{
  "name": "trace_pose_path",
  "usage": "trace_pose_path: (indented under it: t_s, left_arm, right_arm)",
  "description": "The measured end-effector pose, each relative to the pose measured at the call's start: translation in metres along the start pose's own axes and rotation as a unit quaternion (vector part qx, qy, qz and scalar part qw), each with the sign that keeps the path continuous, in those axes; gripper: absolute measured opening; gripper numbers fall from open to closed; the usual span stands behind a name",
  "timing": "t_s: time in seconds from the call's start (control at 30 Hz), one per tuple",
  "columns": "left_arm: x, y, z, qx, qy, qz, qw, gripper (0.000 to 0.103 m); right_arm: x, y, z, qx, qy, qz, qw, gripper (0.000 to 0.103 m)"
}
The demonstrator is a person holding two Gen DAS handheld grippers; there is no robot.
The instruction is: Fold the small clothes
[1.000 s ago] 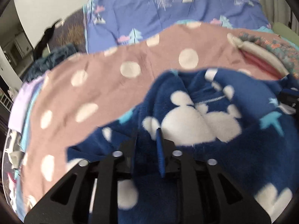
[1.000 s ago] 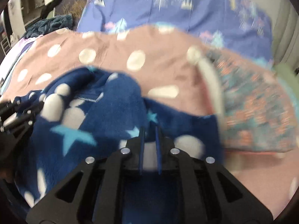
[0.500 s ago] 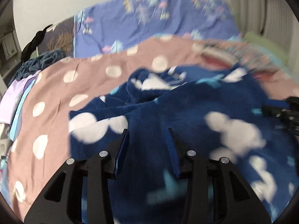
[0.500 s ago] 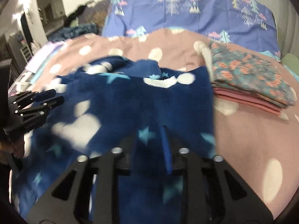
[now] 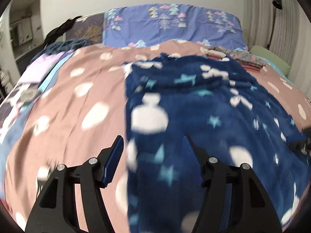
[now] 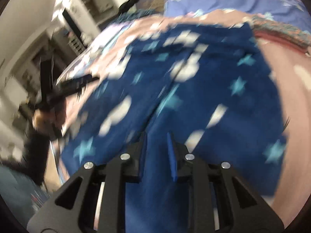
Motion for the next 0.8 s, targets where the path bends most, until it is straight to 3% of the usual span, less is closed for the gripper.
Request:
trace_pose_path:
  t_s: [0.03,0.13,0.17,0.27,0.3,0.33,0.43,0.5,0.53,0.57,0.63,0.7,0.8]
  left_arm:
    - [0.002,0.012,0.007,0.005,-0.004,0.009,0.9999,0.065]
    - [0.006,0.037,0.017,0.014,0.002,0.029,0.9995,0.068]
    - [0.006,0.049,0.02,0.025,0.002,0.038,0.999,0.068]
    - [0.001,0.069,0.031,0.03,0.015,0.046,0.9984,0.068]
    - [-0.001,0.074,0.035,0.027,0.022,0.048,0.9982,0.068]
    - [-0.004,0.079,0.038,0.025,0.033,0.053,0.9978,0.068]
    - [-0.012,0.096,0.04,0.029,0.079,0.079,0.9933,0.069]
    - [-0.018,0.105,0.039,0.033,0.1,0.092,0.9902,0.069]
    - [-0.019,0.107,0.038,0.029,0.102,0.097,0.9896,0.069]
    - [-0.02,0.108,0.039,0.023,0.103,0.102,0.9892,0.069]
    - [-0.02,0.109,0.042,0.021,0.111,0.112,0.9873,0.069]
    - [-0.022,0.108,0.046,0.018,0.123,0.114,0.9857,0.069]
    - [-0.029,0.109,0.048,0.02,0.128,0.1,0.9864,0.069]
  right_arm:
    - [-0.001,0.011,-0.006,0.001,0.016,0.002,1.0,0.023]
    - [0.013,0.024,0.003,-0.051,0.057,0.034,0.997,0.023]
    - [0.019,0.025,0.007,-0.052,0.046,0.031,0.997,0.022]
    - [0.047,0.034,0.025,-0.03,-0.077,-0.004,0.997,0.023]
    - [0.054,0.039,0.025,-0.02,-0.096,-0.005,0.995,0.023]
    - [0.06,0.043,0.026,-0.011,-0.113,-0.005,0.993,0.027]
    - [0.074,0.051,0.001,0.033,-0.125,-0.018,0.991,0.061]
    - [0.075,0.049,-0.018,0.036,-0.112,-0.025,0.993,0.054]
    - [0.076,0.046,-0.021,0.037,-0.113,-0.038,0.992,0.024]
    - [0.077,0.045,-0.02,0.05,-0.13,-0.057,0.989,0.006]
    - [0.078,0.035,0.007,0.017,-0.162,-0.075,0.984,0.005]
    - [0.077,0.03,0.034,-0.02,-0.144,-0.053,0.988,0.005]
    - [0.063,0.035,0.038,-0.021,-0.107,-0.054,0.993,0.005]
Point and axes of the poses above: each gripper's, at about its wrist camera, not at the fingertips, and z roughly against the way its jaws point, x to its left, y to its underside, the point moved 7 cm from there along -z, roughly the way its jaws point, and after that the axes turned 14 degrees about -z, right-handed, at the moved point
